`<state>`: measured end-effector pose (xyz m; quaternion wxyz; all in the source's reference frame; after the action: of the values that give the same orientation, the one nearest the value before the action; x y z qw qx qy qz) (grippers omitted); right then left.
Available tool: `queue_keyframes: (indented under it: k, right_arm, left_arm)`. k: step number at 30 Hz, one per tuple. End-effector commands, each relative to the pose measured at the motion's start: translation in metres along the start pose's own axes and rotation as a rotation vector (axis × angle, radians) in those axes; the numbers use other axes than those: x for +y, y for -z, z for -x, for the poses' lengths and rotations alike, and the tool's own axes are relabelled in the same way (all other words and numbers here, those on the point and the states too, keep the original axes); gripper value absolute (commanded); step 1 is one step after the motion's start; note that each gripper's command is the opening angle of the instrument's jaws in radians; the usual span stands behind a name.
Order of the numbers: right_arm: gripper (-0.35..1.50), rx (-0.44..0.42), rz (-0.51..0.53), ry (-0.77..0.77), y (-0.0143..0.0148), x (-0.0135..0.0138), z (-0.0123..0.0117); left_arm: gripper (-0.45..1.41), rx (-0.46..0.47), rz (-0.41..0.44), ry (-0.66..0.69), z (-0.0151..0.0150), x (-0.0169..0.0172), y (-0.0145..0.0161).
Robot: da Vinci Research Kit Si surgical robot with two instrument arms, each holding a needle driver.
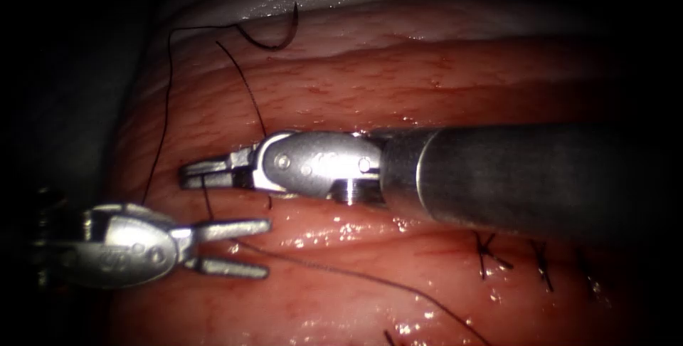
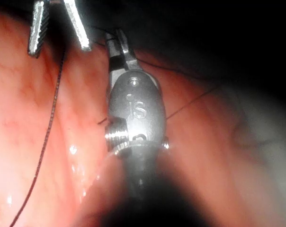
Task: Wound Closure
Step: Use the right hand to help the left gripper grab a longer length of suture.
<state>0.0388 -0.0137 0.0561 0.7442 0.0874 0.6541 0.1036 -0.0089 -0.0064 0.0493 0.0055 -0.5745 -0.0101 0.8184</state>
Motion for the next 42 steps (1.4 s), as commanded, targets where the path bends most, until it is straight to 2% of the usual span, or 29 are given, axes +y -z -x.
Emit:
queue_keyframes:
  k: [1, 2, 3, 6, 8, 12, 13, 14, 20, 21, 22, 27, 35, 39, 40, 42]
  right_arm:
    - [-0.35, -0.023, 0.021, 0.0, -0.0007, 0.0009, 0.0008]
    - [-0.35, -0.05, 0.034, -0.016, -0.0006, 0.0018, 0.0015]
    - [-0.35, -0.05, 0.034, -0.016, -0.0006, 0.0018, 0.0015]
    - [-0.35, -0.096, 0.072, -0.054, -0.0007, 0.0039, 0.0033]
    - [-0.35, -0.123, 0.082, -0.075, -0.0008, 0.005, 0.0043]
    - [-0.35, -0.149, 0.105, -0.12, -0.0008, 0.0063, 0.0056]
    - [-0.35, -0.149, 0.105, -0.12, -0.0008, 0.0063, 0.0056]
    - [-0.35, -0.155, 0.103, -0.131, -0.0009, 0.0063, 0.0057]
    - [-0.35, -0.165, 0.098, -0.142, -0.001, 0.006, 0.0055]
    - [-0.35, -0.167, 0.097, -0.148, -0.001, 0.0058, 0.0054]
    - [-0.35, -0.167, 0.097, -0.153, -0.001, 0.0058, 0.0054]
    - [-0.35, -0.167, 0.098, -0.16, -0.001, 0.0059, 0.0055]
    - [-0.35, -0.167, 0.098, -0.159, -0.001, 0.0059, 0.0055]
    - [-0.35, -0.167, 0.098, -0.159, -0.001, 0.0059, 0.0055]
    - [-0.35, -0.167, 0.099, -0.165, -0.001, 0.0059, 0.0056]
    - [-0.35, -0.167, 0.099, -0.165, -0.001, 0.0059, 0.0056]
  left_arm:
    - [0.51, 0.001, -0.026, 0.0, 0.0003, 0.0, -0.0011]
    - [0.42, 0.002, -0.071, -0.015, 0.0, 0.0002, -0.0016]
    - [0.42, 0.002, -0.071, -0.015, 0.0, 0.0002, -0.0016]
    - [0.61, -0.036, -0.139, -0.094, -0.0008, 0.0008, -0.0033]
    - [0.61, -0.063, -0.162, -0.131, -0.0011, 0.0015, -0.0045]
    - [0.56, -0.131, -0.24, -0.239, -0.0011, 0.0029, -0.0079]
    - [0.56, -0.131, -0.24, -0.239, -0.0011, 0.0029, -0.0079]
    - [0.49, -0.158, -0.257, -0.279, -0.0011, 0.0032, -0.0092]
    - [0.41, -0.229, -0.281, -0.409, -0.0007, 0.0041, -0.0126]
    - [0.32, -0.277, -0.289, -0.485, -0.0003, 0.0045, -0.0144]
    - [0.32, -0.293, -0.293, -0.502, -0.0001, 0.0046, -0.0149]
    - [0.25, -0.327, -0.281, -0.52, 0.0016, 0.0053, -0.017]
    - [0.22, -0.33, -0.27, -0.521, 0.0024, 0.0052, -0.0178]
    - [-0.08, -0.288, -0.247, -0.505, 0.0023, 0.0053, -0.0181]
    - [-0.45, -0.288, -0.236, -0.5, 0.0021, 0.0055, -0.0181]
    - [-0.45, -0.286, -0.235, -0.502, 0.0021, 0.0057, -0.0179]
